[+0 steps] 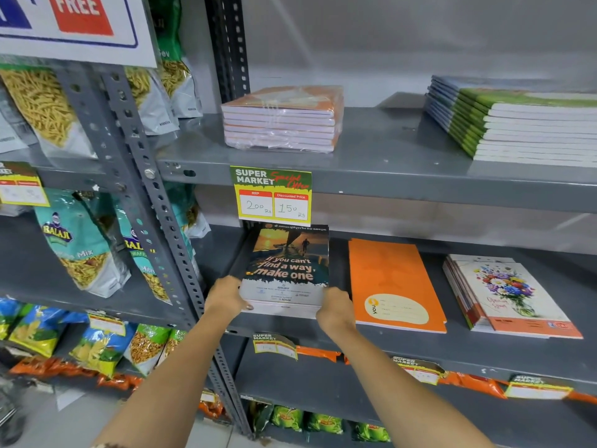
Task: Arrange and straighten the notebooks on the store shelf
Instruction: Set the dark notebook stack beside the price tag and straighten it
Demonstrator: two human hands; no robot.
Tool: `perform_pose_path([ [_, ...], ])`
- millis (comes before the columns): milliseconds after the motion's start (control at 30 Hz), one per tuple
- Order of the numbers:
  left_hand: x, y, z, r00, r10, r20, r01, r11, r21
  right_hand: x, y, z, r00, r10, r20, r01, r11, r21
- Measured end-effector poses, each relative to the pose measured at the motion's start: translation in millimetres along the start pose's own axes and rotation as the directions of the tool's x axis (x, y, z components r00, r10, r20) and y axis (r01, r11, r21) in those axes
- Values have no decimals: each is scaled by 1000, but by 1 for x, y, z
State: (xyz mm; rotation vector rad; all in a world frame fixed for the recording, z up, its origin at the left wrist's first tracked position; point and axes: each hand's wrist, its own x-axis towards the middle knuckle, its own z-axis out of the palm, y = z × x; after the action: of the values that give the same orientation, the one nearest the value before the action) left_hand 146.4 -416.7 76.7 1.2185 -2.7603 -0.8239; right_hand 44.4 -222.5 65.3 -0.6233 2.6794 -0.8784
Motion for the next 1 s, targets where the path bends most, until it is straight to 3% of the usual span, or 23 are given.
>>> perform_pose_path([
  [200,0,-4,-1,1000,3,-13,-2,997,78,3,5,2,1000,-5,-14,5,1000,-30],
  [533,3,13,-18,990,-92,103,63,965,255,11,4,0,1000,-5,-14,5,1000,-10],
  [1000,3,17,-17,991,-75,110,37,948,316,19,2,-6,994,86,67,-87,996,14],
])
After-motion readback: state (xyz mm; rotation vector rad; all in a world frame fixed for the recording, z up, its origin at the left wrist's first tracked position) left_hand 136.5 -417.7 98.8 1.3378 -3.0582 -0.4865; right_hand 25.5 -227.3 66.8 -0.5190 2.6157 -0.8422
